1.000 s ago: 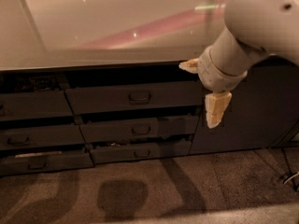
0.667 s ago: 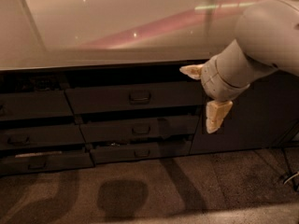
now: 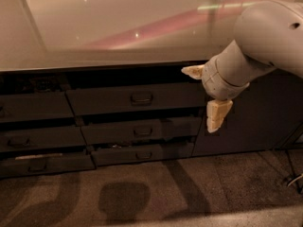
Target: Open top drawer
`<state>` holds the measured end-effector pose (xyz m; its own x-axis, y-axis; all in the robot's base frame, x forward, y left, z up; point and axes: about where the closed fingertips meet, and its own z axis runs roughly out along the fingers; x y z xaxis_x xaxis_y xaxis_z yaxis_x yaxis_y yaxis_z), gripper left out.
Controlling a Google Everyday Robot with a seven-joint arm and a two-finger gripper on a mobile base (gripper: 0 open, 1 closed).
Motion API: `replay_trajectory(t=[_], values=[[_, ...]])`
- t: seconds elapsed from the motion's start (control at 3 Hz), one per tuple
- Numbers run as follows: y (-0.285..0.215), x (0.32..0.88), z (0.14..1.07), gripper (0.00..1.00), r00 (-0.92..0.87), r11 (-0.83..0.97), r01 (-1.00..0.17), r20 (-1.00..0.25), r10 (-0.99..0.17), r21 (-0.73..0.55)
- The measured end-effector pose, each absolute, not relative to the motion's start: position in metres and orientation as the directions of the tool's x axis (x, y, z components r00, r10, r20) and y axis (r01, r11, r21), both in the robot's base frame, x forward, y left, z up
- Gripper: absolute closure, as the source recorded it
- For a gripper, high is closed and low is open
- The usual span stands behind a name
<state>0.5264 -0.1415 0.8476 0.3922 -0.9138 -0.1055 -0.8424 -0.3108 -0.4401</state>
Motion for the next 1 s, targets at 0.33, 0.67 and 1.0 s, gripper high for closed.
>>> replay_trajectory(t=[0.33, 0.67, 1.0], values=[[-0.162, 0.563, 0.819, 0.00, 0.348, -0.282, -0.872, -0.100, -0.932, -0.400], [-0.180, 0.593, 0.791, 0.00, 0.317, -0.257, -0.895, -0.112, -0.942, -0.364], [-0.191, 0.620, 0.768, 0.00, 0.320, -0.262, -0.904, -0.129, -0.939, -0.336]])
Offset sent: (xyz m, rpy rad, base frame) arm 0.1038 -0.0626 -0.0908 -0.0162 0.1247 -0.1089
